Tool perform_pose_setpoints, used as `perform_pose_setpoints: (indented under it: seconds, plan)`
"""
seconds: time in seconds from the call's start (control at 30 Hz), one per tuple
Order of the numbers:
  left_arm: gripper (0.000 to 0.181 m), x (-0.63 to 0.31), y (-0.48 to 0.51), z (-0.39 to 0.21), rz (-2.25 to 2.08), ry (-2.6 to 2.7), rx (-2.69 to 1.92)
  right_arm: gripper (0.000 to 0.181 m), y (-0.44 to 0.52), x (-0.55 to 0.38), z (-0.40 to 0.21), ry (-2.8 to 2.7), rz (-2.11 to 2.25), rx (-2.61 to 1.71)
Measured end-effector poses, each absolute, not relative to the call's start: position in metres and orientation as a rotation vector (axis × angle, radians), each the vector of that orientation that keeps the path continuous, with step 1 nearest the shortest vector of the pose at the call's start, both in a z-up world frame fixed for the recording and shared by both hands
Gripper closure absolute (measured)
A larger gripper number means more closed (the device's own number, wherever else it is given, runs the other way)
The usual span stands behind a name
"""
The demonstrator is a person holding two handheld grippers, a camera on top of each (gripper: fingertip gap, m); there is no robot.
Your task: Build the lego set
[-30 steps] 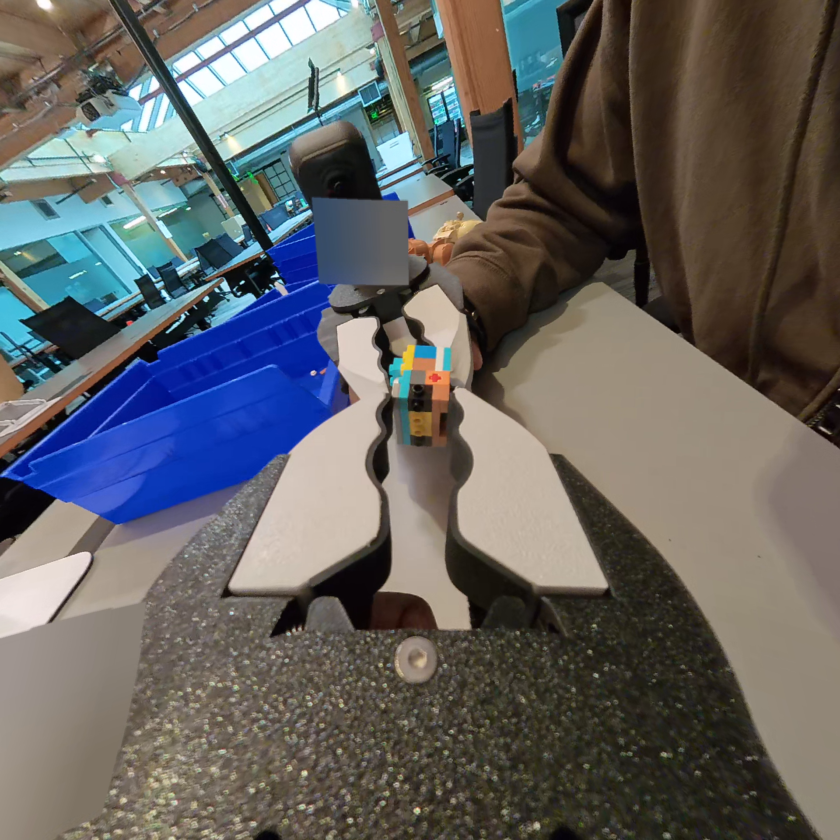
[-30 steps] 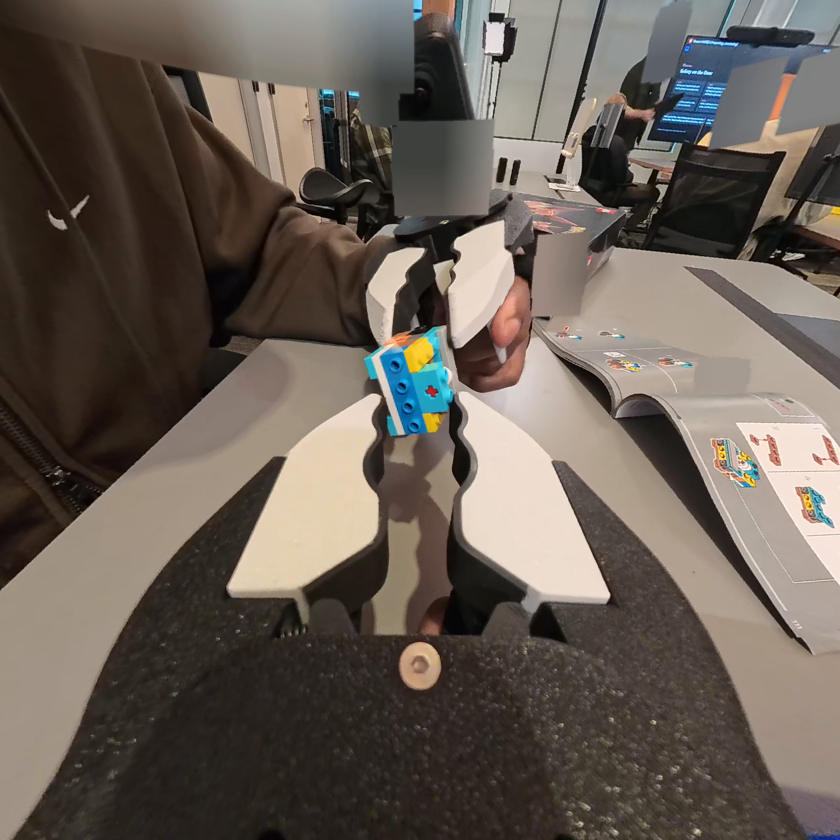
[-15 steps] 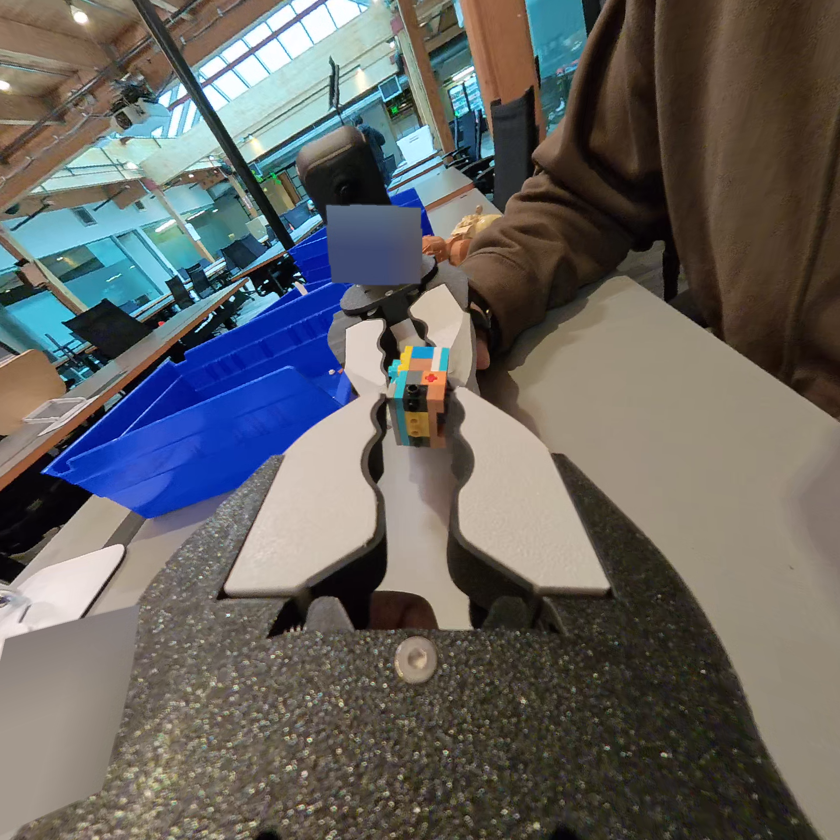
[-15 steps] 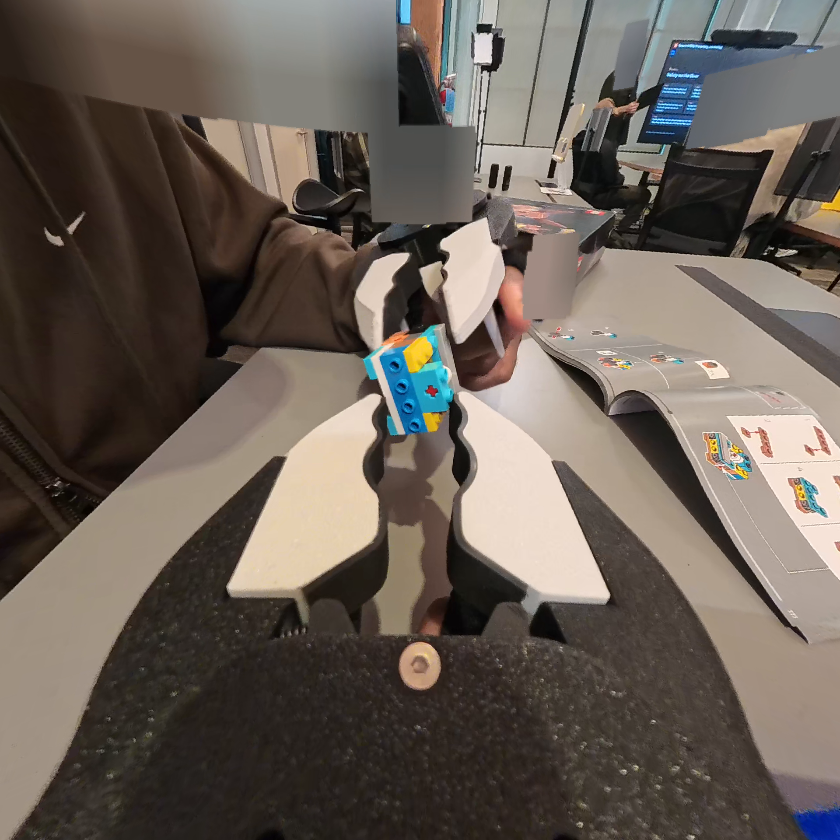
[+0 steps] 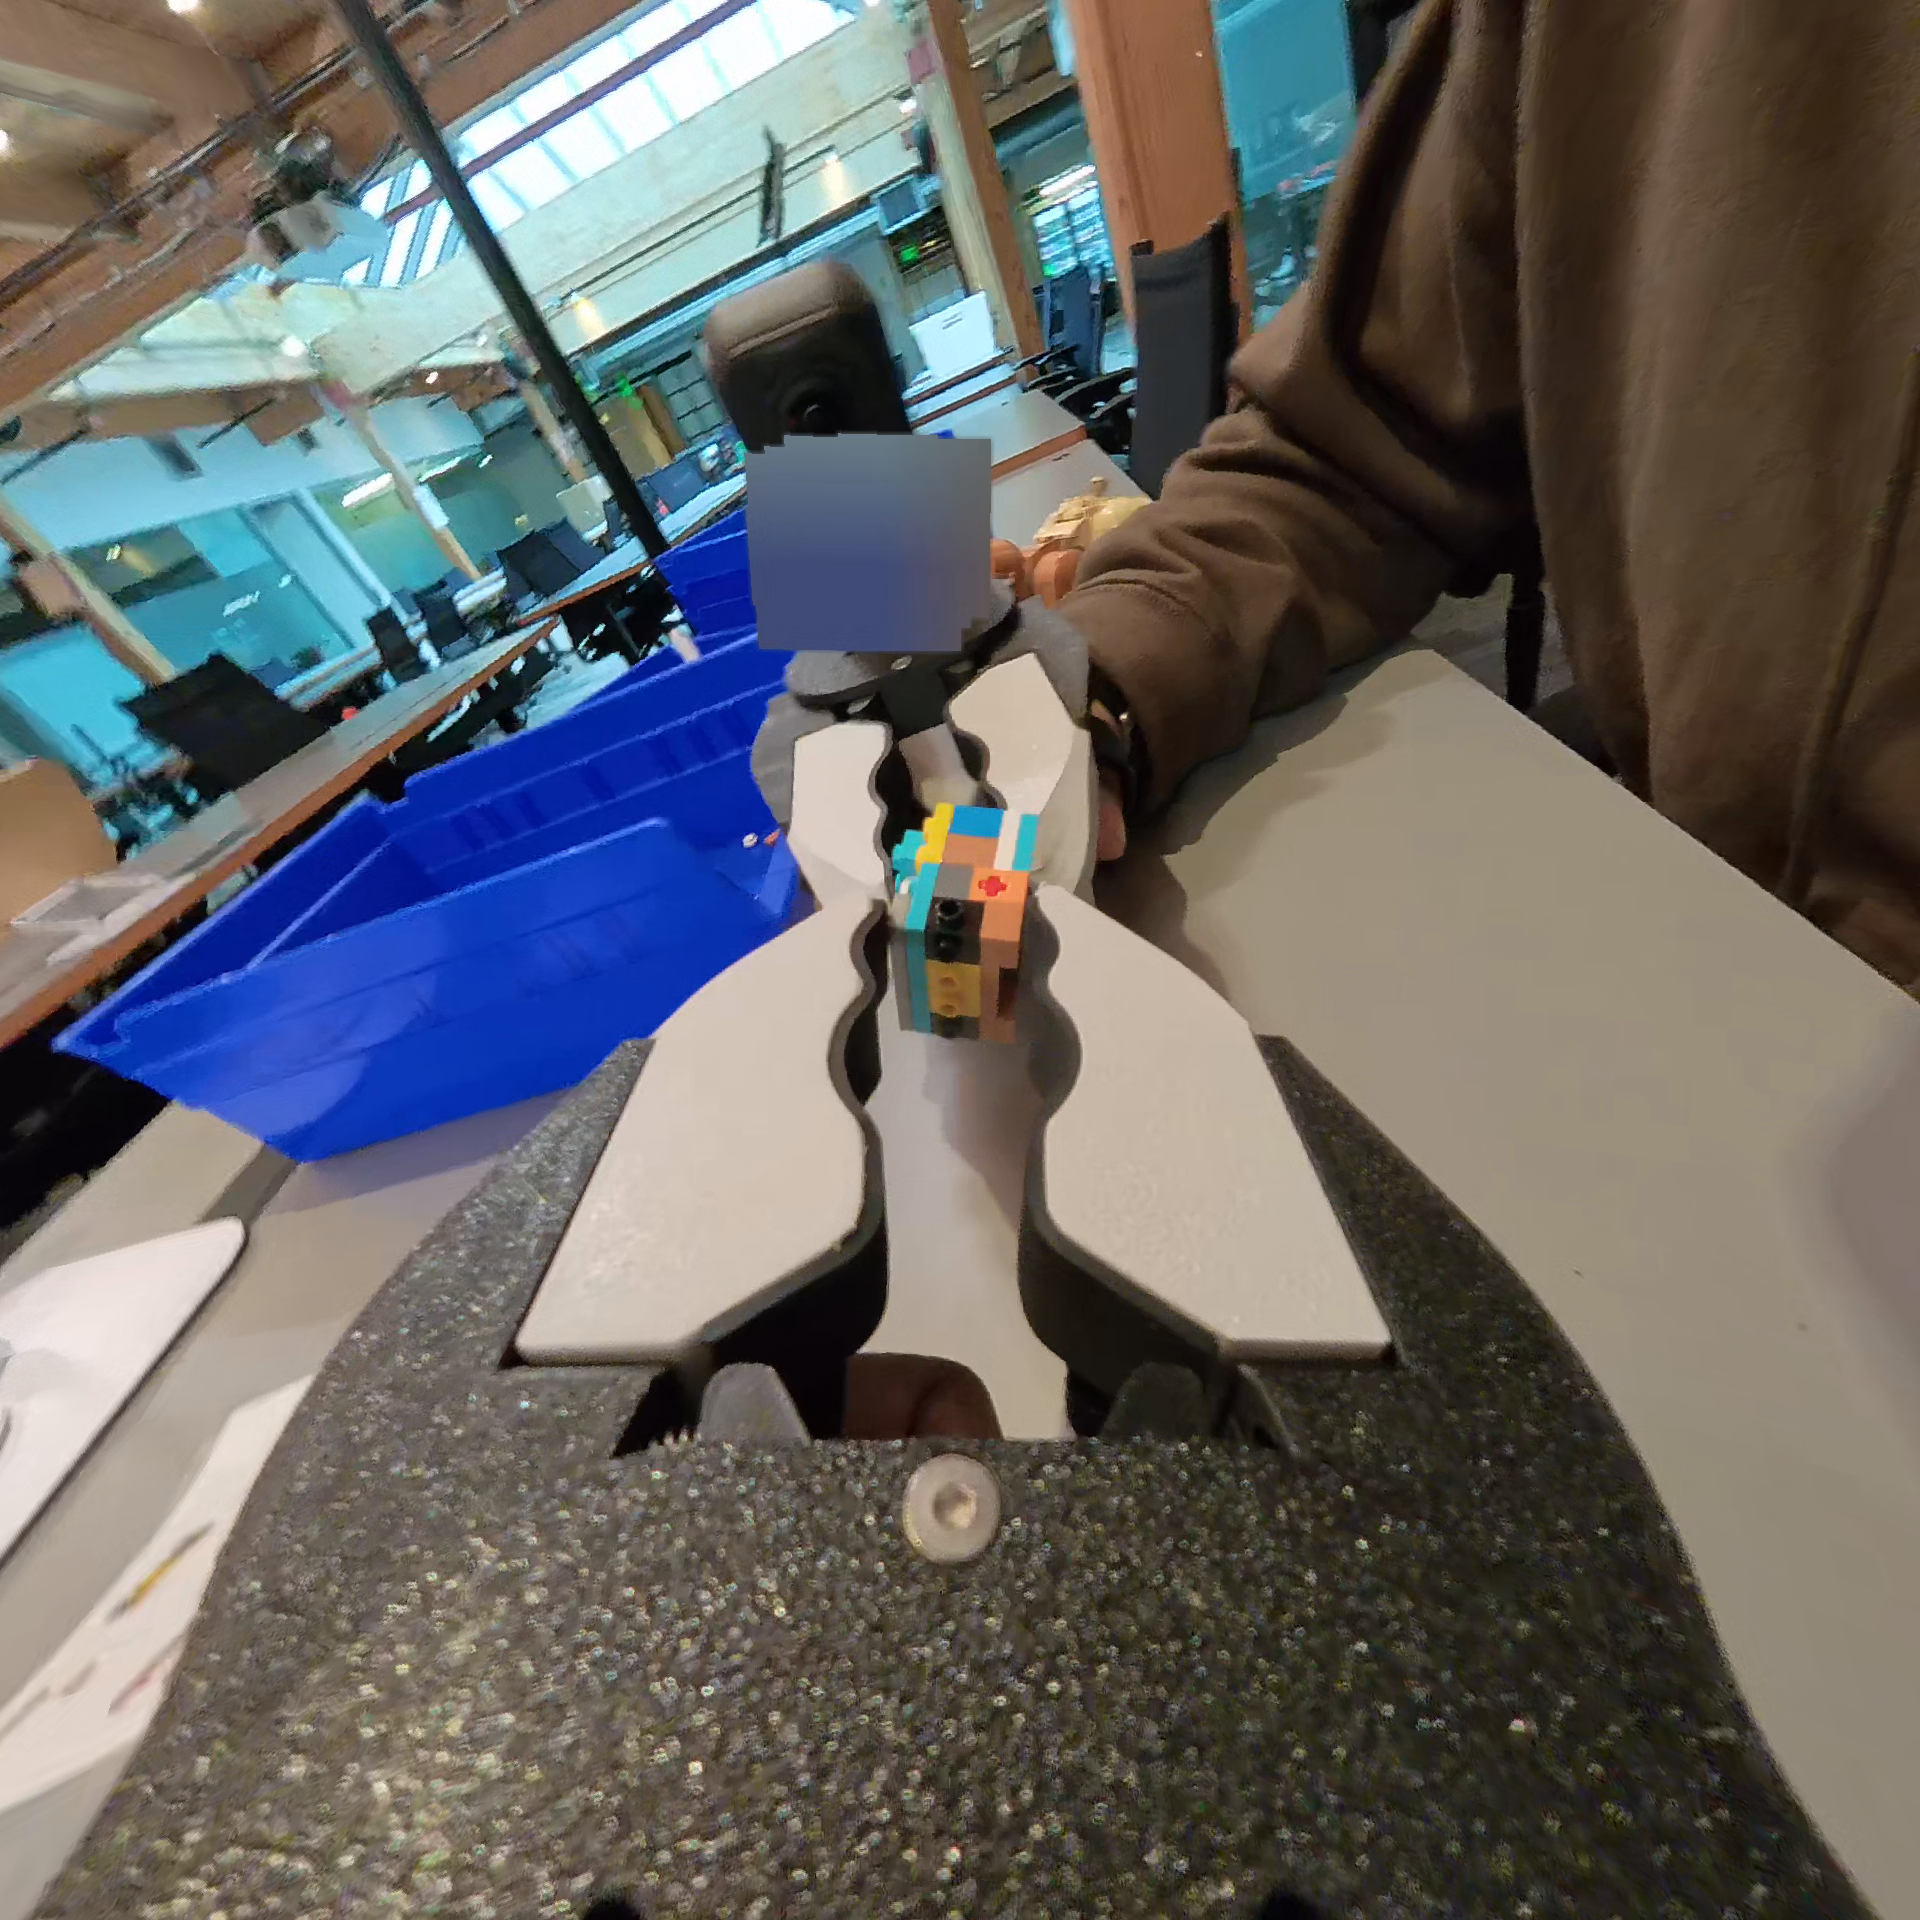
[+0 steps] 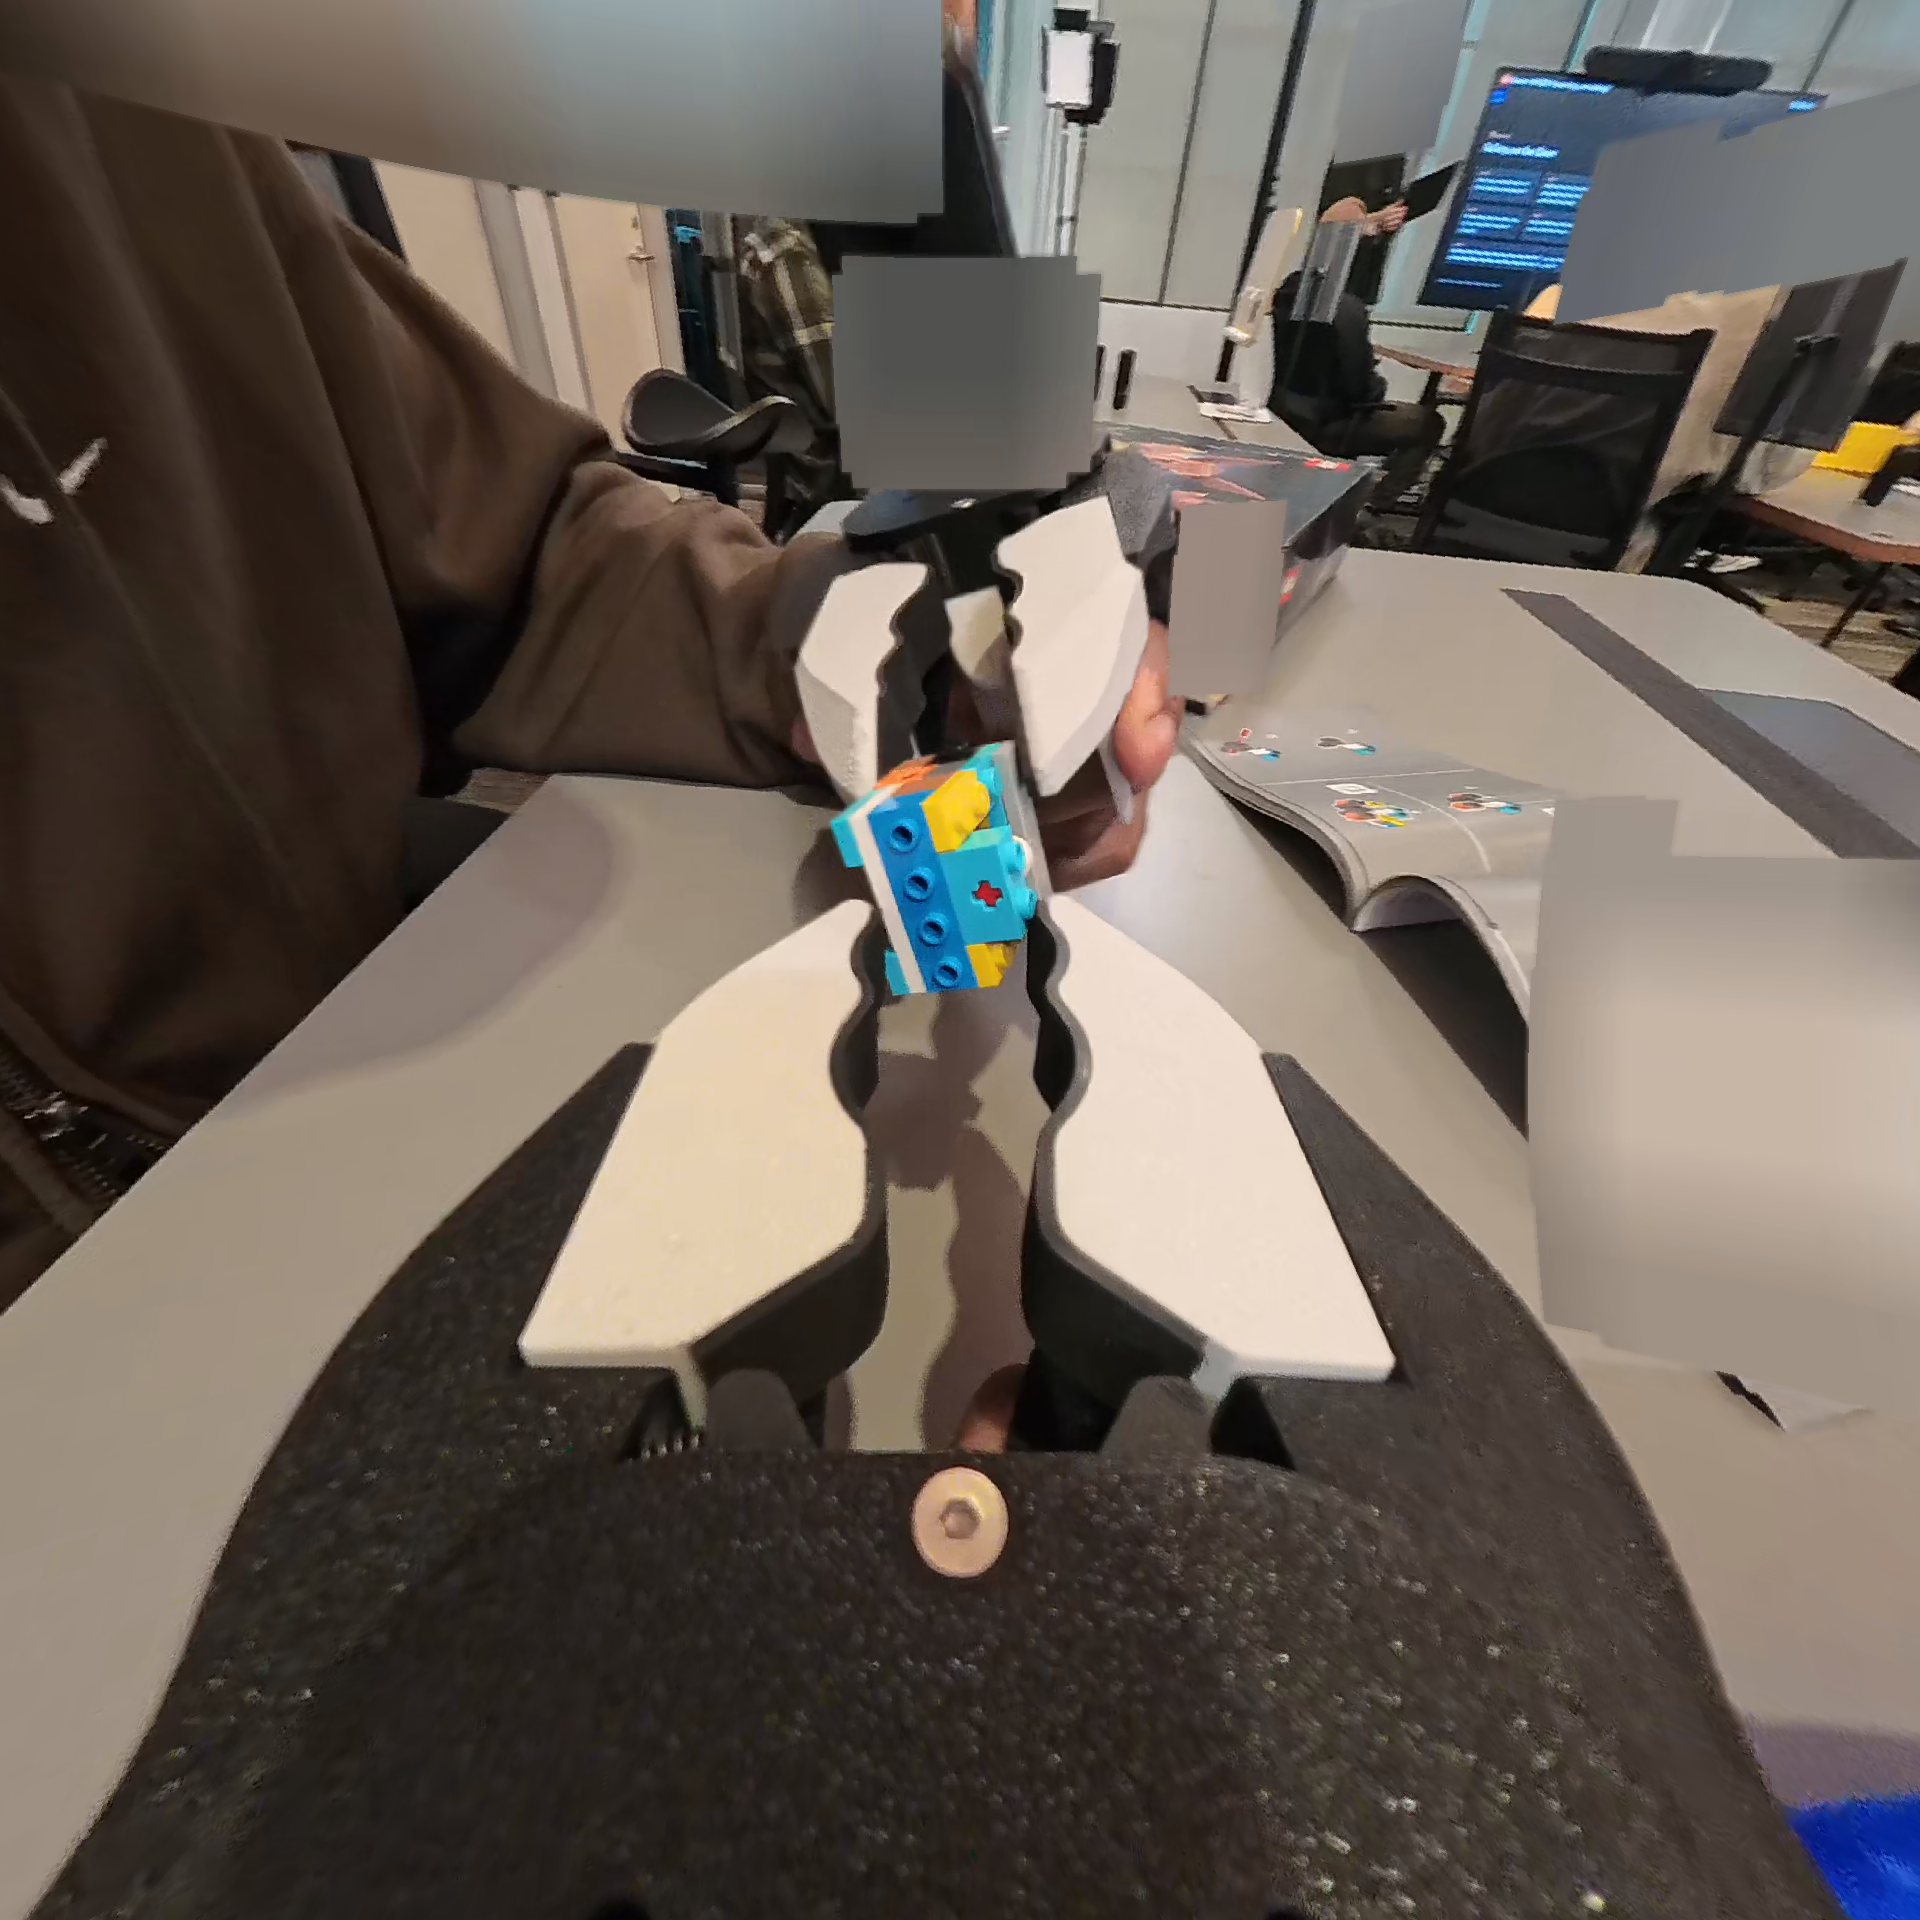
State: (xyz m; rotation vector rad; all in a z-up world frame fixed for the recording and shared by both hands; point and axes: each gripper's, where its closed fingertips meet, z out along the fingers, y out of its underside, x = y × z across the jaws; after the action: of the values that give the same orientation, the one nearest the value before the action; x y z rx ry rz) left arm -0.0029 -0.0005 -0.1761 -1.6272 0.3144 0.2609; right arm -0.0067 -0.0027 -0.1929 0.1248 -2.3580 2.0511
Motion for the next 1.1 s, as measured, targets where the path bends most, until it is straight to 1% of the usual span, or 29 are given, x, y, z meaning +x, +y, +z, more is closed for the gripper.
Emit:
perform_pose_setpoints:
  seconds: [0.03,0.1,0.13,0.17,0.33,0.5,0.7,0.77,0.87,0.93,0.97,1.03,1.1]
  plan:
    - [0.156,-0.007,-0.001,-0.177,0.235,0.269,-1.641,0.156,-0.002,-0.011,-0.192,-2.346,2.038,0.102]
    - [0.137,-0.016,-0.003,-0.179,0.153,0.169,-1.681,0.155,0.001,-0.020,-0.193,-2.316,1.986,0.053]
    - [0.132,-0.020,-0.004,-0.180,0.112,0.117,-1.701,0.155,0.002,-0.025,-0.194,-2.307,1.938,0.038]
    - [0.129,-0.023,-0.004,-0.180,0.066,0.061,-1.715,0.155,0.003,-0.029,-0.196,-2.300,1.889,0.020]
    - [0.125,-0.034,0.004,-0.192,-0.099,-0.209,-1.817,0.155,0.004,-0.047,-0.209,-2.297,1.669,-0.062]
    - [0.124,-0.053,0.008,-0.207,-0.102,-0.455,-1.852,0.155,0.004,-0.055,-0.221,-2.289,1.459,-0.050]
    - [0.125,-0.057,0.013,-0.223,-0.065,-0.528,-1.891,0.155,0.003,-0.060,-0.227,-2.280,1.343,-0.059]
    - [0.138,-0.057,0.014,-0.219,-0.056,-0.514,-1.855,0.155,0.003,-0.060,-0.226,-2.277,1.357,-0.066]
    - [0.140,-0.059,0.014,-0.216,-0.080,-0.504,-1.809,0.154,0.003,-0.061,-0.224,-2.261,1.378,-0.076]
    - [0.140,-0.059,0.014,-0.212,-0.152,-0.515,-1.743,0.153,0.003,-0.061,-0.217,-2.229,1.433,-0.087]
    - [0.141,-0.058,0.013,-0.205,-0.206,-0.500,-1.687,0.147,0.003,-0.060,-0.210,-2.196,1.482,-0.088]
    - [0.141,-0.052,0.010,-0.183,-0.388,-0.460,-1.503,0.136,0.006,-0.058,-0.194,-2.114,1.591,-0.067]
    - [0.141,-0.039,0.000,-0.150,-0.658,-0.376,-1.235,0.135,0.010,-0.051,-0.177,-2.027,1.704,-0.020]
